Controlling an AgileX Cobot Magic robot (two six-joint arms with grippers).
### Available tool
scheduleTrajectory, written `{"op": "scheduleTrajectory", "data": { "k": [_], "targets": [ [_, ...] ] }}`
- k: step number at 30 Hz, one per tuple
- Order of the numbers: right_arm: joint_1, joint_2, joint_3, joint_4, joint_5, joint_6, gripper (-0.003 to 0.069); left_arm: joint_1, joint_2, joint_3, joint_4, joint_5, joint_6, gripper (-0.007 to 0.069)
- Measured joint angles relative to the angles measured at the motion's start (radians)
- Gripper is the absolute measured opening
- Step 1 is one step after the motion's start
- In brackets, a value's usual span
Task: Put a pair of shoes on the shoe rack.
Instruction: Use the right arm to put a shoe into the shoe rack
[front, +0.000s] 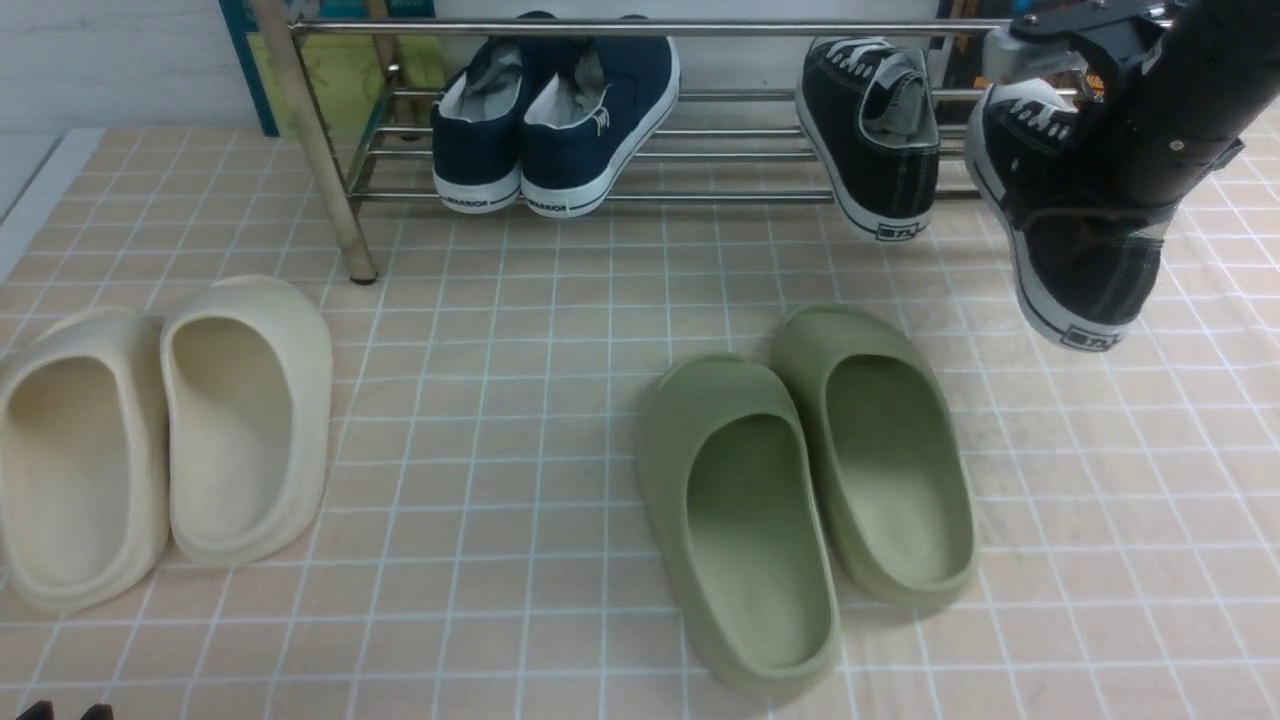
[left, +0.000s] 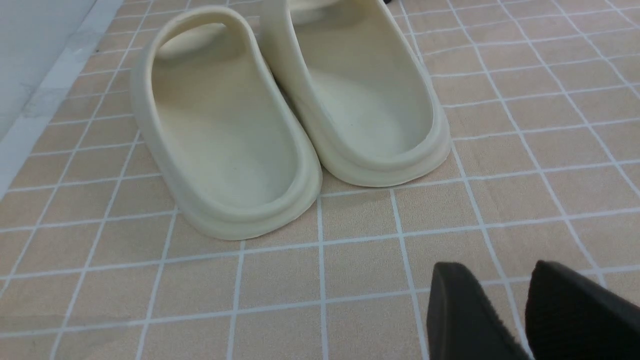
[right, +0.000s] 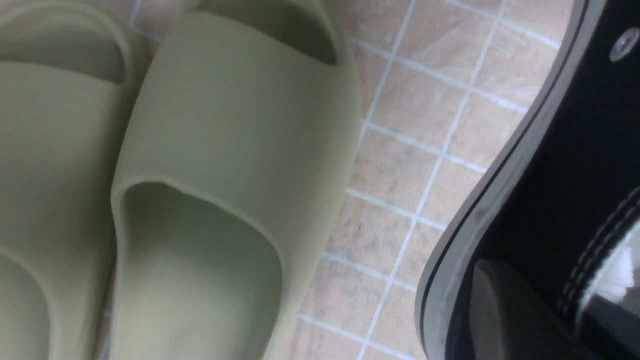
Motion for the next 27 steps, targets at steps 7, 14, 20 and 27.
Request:
{"op": "scheduleTrajectory", "data": {
  "k": [7, 14, 20, 27],
  "targets": [
    [0.0, 0.079, -0.079, -0.016, -0.031, -0.02, 0.0013, 0.0, 0.0, 0.0, 0.0, 0.0, 0.0, 0.0237],
    [0.0, 0.242, -0.308, -0.054, 0.016, -0.022, 0.0013, 0.0, 0.0, 0.0, 0.0, 0.0, 0.0, 0.0238],
    [0.0, 0.369, -0.516, -0.09, 0.035, -0.026, 0.0013, 0.0, 0.0, 0.0, 0.001, 0.0, 0.0, 0.0238],
    [0.0, 0.438, -0.566, -0.091, 0.014, -0.071, 0.0013, 0.0, 0.0, 0.0, 0.001, 0.0, 0.0, 0.0238]
  ]
}}
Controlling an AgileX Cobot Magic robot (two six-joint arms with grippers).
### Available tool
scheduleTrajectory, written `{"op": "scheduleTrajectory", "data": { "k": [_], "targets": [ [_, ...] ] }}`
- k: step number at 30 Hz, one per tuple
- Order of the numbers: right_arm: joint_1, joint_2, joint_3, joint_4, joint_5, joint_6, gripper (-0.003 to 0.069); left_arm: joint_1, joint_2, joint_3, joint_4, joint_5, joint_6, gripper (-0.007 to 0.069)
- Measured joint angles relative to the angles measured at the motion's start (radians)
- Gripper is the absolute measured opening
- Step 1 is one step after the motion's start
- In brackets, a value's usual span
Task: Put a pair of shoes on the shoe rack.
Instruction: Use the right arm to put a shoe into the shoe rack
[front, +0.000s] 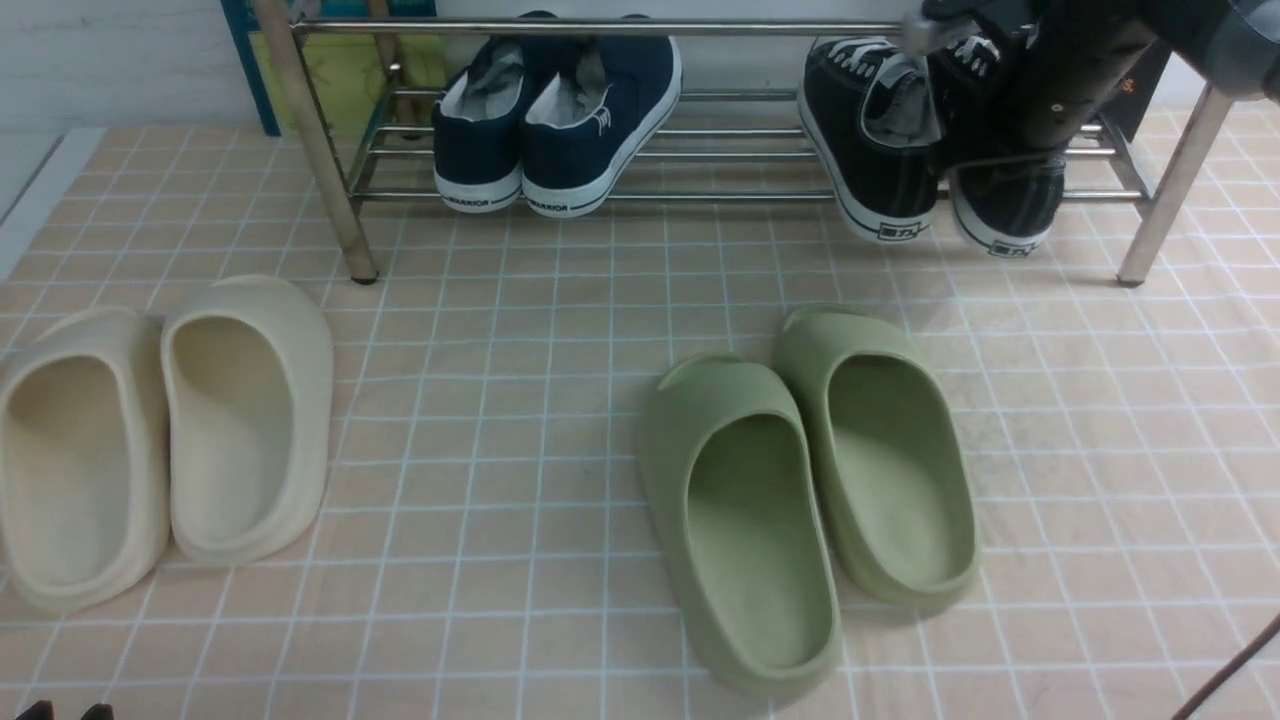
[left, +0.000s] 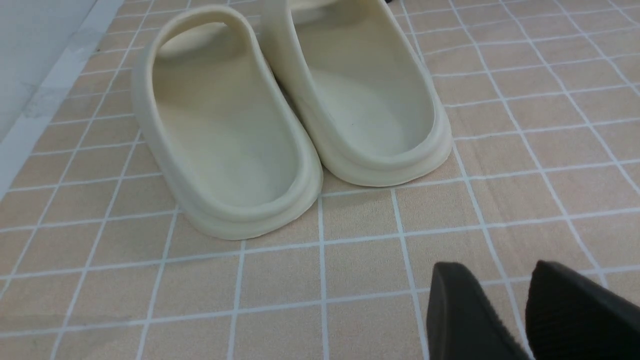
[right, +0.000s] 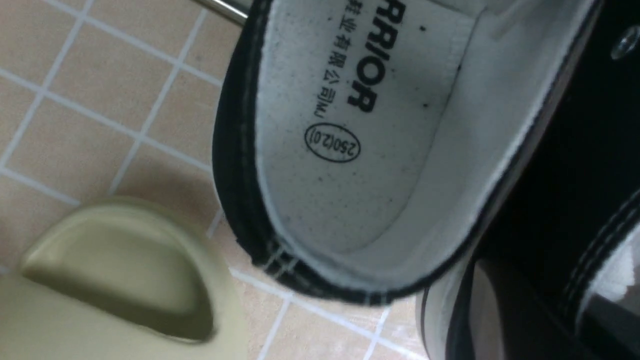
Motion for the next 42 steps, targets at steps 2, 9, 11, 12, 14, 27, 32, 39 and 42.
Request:
{"op": "scheduleTrajectory", "data": {
  "k": [2, 9, 11, 12, 14, 27, 32, 39, 42],
  "targets": [
    [0.0, 0.009, 0.0, 0.001, -0.011, -0.001, 0.0013, 0.0, 0.0, 0.0, 0.0, 0.0, 0.0, 0.0238],
    [0.001, 0.012, -0.002, 0.007, -0.039, -0.001, 0.0029, 0.0, 0.0, 0.0, 0.0, 0.0, 0.0, 0.0238],
    [0.001, 0.012, -0.002, 0.007, -0.041, -0.001, 0.0046, 0.0, 0.0, 0.0, 0.0, 0.0, 0.0, 0.0238],
    [0.001, 0.012, -0.003, 0.007, -0.041, -0.001, 0.0057, 0.0, 0.0, 0.0, 0.0, 0.0, 0.0, 0.0238],
    [0.001, 0.011, -0.005, 0.007, -0.049, -0.003, 0.009, 0.0, 0.0, 0.0, 0.0, 0.0, 0.0, 0.0238],
    [0.001, -0.093, -0.019, 0.003, 0.133, 0.024, 0.0344, 0.0, 0.0, 0.0, 0.0, 0.0, 0.0, 0.0238],
    [0.001, -0.148, 0.05, 0.005, 0.145, 0.048, 0.0283, 0.0, 0.0, 0.0, 0.01, 0.0, 0.0, 0.0238],
    [0.001, -0.19, 0.239, 0.029, 0.144, 0.041, 0.0028, 0.0, 0.0, 0.0, 0.053, 0.001, 0.0, 0.0238],
    [0.001, -0.166, 0.303, 0.003, 0.136, 0.021, -0.0018, 0.0, 0.0, 0.0, 0.06, 0.001, 0.0, 0.0238]
  ]
}}
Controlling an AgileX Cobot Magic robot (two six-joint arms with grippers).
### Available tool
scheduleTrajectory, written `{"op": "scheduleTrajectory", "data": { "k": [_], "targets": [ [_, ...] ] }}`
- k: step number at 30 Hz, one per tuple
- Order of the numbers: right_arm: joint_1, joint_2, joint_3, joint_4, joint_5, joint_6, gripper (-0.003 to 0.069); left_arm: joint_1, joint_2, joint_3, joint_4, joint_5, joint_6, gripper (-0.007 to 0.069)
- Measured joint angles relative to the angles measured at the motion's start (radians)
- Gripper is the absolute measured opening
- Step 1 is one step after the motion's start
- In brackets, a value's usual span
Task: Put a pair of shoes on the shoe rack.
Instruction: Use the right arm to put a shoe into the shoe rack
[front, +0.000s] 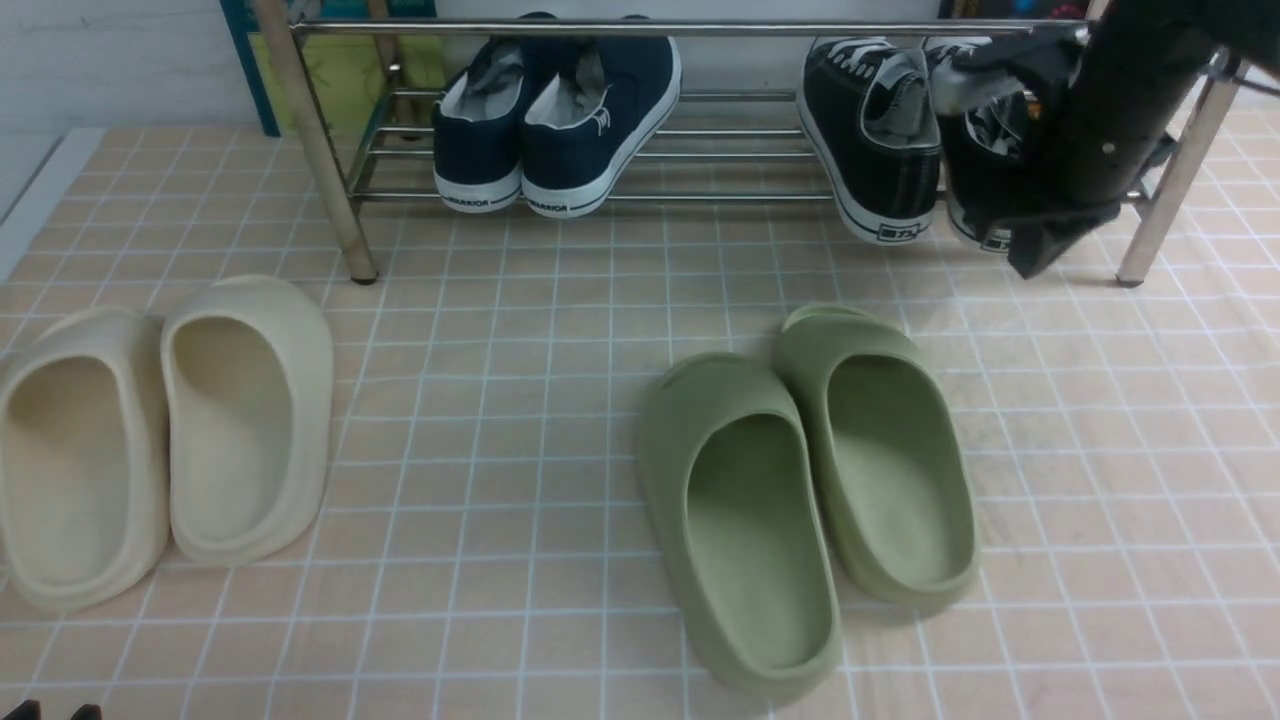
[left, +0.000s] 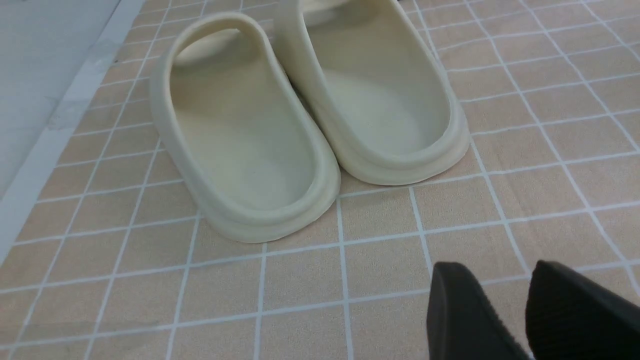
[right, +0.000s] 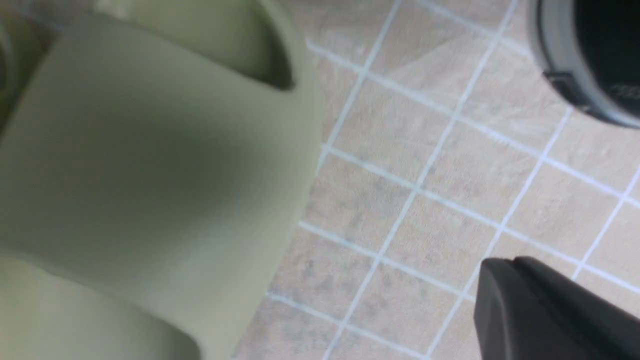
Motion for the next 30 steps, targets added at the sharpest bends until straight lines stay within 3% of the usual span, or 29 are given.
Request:
{"op": "scheduleTrajectory", "data": {
  "k": [6, 14, 22, 30],
  "targets": [
    [0.0, 0.037, 0.009, -0.09, -0.194, 0.083, -0.0018, 0.0, 0.0, 0.0, 0.002, 0.001, 0.0, 0.0238],
    [0.0, 0.037, 0.013, -0.088, -0.214, 0.134, -0.0018, 0.0, 0.0, 0.0, 0.003, 0.001, 0.0, 0.0238],
    [0.0, 0.014, -0.015, -0.078, -0.099, 0.133, -0.0015, 0.0, 0.0, 0.0, 0.003, 0.001, 0.0, 0.0238],
    [0.009, -0.244, -0.022, 0.099, 0.003, 0.053, -0.0011, 0.0, 0.0, 0.0, 0.003, 0.001, 0.0, 0.0238]
  ]
}}
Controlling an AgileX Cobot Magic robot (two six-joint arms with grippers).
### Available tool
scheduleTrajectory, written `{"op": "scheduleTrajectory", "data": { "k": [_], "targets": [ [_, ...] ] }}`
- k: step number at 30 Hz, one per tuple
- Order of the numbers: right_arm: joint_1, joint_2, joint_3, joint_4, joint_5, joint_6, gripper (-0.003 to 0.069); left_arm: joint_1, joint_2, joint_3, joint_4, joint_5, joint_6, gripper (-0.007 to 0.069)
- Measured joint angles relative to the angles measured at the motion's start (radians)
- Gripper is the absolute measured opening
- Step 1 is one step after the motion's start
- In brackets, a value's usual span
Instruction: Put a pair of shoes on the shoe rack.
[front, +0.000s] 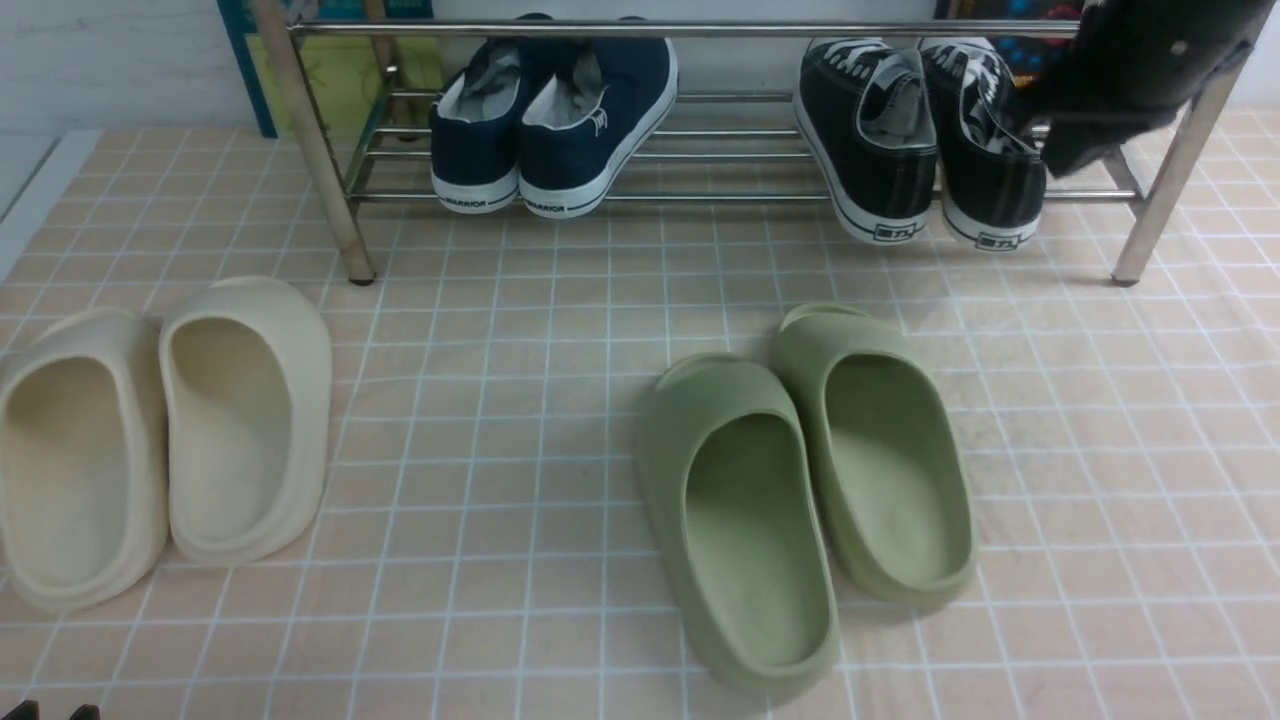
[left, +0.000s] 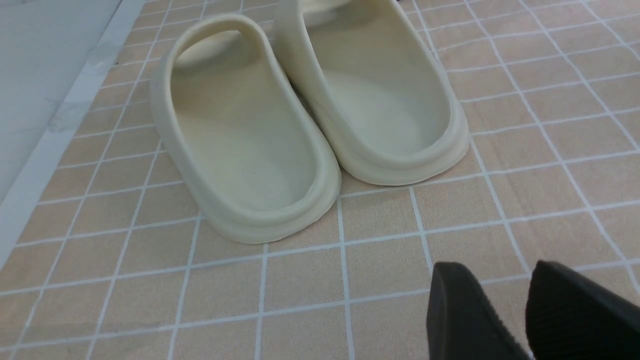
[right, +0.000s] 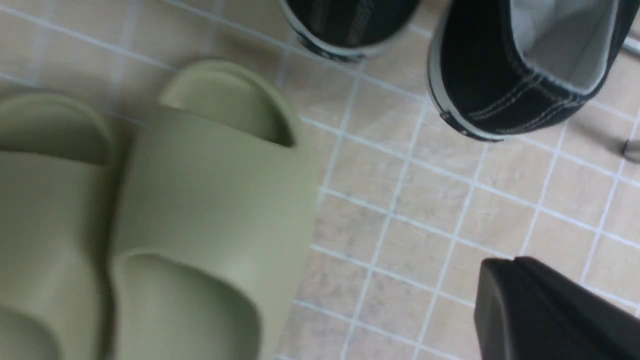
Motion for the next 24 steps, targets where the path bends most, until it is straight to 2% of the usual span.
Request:
{"op": "scheduleTrajectory", "data": {
  "k": [4, 10, 13, 24],
  "targets": [
    [0.041, -0.154, 0.0, 0.104, 0.011, -0.081, -0.001, 0.0, 0.0, 0.0, 0.0, 0.0, 0.0, 0.0238],
    [0.105, -0.37, 0.071, 0.136, 0.016, -0.105, -0.001, 0.0, 0.0, 0.0, 0.0, 0.0, 0.0, 0.0238],
    [0.114, -0.498, 0.191, 0.136, -0.01, -0.105, -0.0008, 0.0, 0.0, 0.0, 0.0, 0.0, 0.0, 0.0238],
    [0.114, -1.014, 0.795, 0.122, -0.36, -0.109, -0.0004, 0.0, 0.0, 0.0, 0.0, 0.001, 0.0, 0.0238]
  ]
}}
